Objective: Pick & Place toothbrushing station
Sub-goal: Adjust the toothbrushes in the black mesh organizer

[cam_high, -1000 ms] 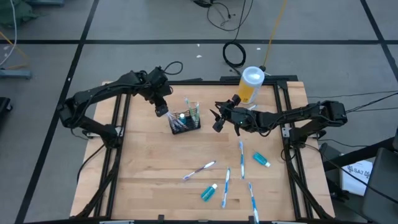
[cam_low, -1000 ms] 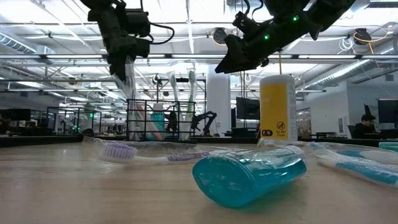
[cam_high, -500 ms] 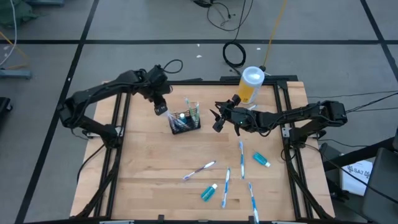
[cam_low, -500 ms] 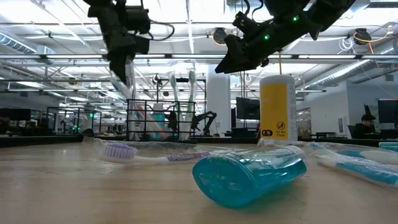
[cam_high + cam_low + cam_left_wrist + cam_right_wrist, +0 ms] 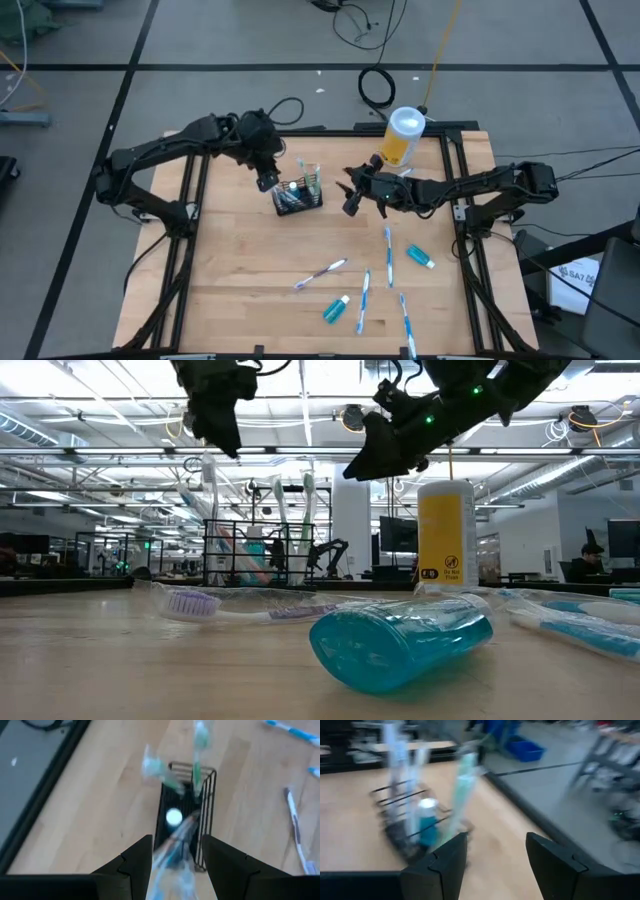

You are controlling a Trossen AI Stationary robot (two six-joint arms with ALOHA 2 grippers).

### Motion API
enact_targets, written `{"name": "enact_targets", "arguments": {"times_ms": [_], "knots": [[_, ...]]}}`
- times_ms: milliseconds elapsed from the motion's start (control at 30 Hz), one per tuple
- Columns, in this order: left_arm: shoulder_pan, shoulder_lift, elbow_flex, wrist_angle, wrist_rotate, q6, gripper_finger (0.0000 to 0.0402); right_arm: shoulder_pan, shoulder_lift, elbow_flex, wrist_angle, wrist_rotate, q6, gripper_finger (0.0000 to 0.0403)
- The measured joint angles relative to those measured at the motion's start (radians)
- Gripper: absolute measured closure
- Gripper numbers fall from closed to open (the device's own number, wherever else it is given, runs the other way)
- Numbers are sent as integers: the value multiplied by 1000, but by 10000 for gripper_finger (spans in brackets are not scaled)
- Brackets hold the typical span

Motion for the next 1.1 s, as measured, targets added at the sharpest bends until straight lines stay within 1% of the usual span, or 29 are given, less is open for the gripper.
{"name": "enact_targets", "arguments": {"times_ms": [100,167,233,300,400,500,633,700,800,867,967,1100], "knots": [[-30,-22,0,-44,-89,-48,225,1,1,0,3,-135,18,206],[-51,-55,-5,-49,-164,-78,225,1,1,0,4,-187,17,206],[-71,-96,-6,-49,-205,-98,225,1,1,0,4,-203,17,206],[-89,-146,-6,-45,-218,-116,225,1,1,0,4,-210,29,206],[-129,-244,-54,26,-311,-165,225,1,1,0,2,-211,61,206],[-173,-361,-178,117,-404,-246,225,1,1,0,-3,-212,79,206],[-244,-502,-401,289,-483,-376,225,13,1,0,-4,-211,110,206],[-279,-551,-513,386,-523,-404,225,17,1,0,-3,-212,109,206],[-317,-597,-638,494,-592,-432,225,21,1,0,2,-212,105,206],[-331,-622,-687,531,-633,-498,225,21,1,0,5,-212,104,206],[-370,-645,-765,579,-727,-596,225,20,1,0,22,-211,95,206],[-446,-647,-863,697,-819,-627,225,20,1,0,65,-211,66,206]]}}
